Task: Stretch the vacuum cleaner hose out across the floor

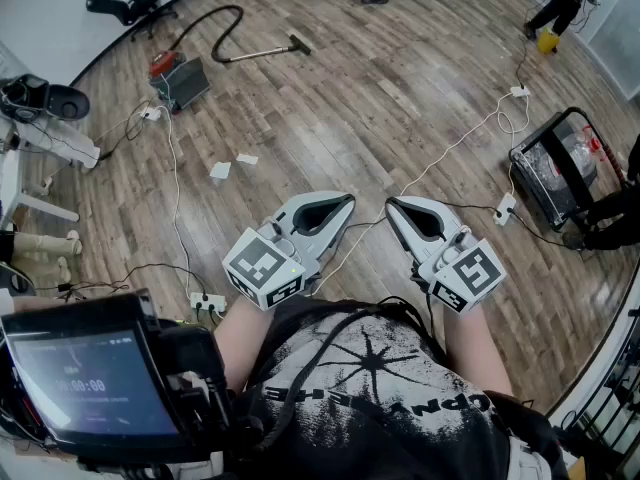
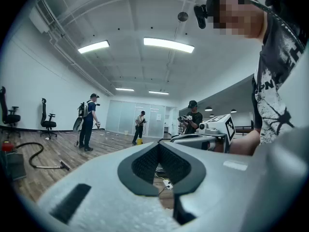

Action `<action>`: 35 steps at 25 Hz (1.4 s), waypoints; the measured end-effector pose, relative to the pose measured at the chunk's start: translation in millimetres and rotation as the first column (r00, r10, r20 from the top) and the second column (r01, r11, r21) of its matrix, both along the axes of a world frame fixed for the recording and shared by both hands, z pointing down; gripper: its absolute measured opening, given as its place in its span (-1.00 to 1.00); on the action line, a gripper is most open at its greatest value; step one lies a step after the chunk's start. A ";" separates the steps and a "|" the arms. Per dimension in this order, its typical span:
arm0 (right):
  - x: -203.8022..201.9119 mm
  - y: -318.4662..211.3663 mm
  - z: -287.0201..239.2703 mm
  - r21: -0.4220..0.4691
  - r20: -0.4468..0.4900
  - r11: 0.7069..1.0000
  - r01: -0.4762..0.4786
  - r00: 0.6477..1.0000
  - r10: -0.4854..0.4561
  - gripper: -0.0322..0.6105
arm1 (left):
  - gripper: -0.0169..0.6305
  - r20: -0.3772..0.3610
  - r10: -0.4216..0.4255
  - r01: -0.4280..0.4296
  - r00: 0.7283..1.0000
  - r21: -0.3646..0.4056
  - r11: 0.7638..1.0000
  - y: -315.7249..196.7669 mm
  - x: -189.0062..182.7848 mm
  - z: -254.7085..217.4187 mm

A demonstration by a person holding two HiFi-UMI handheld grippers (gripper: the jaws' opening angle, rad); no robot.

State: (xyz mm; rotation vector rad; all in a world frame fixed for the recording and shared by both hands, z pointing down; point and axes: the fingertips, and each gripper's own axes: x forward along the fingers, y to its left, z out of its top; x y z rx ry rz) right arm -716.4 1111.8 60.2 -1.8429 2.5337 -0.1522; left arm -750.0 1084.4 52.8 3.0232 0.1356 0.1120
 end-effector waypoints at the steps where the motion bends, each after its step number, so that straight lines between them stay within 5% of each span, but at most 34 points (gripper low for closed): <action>1: 2.5 -0.9 -0.3 0.003 -0.002 1.000 0.001 1.000 -0.001 -0.88 | -0.94 0.003 0.001 -0.001 1.000 0.002 1.000 0.0 2.8 0.9; 35: 4.5 0.0 9.4 0.039 0.073 0.998 0.046 0.996 -0.049 -0.88 | -0.94 0.060 -0.067 0.064 0.996 0.044 0.997 0.9 -9.6 17.9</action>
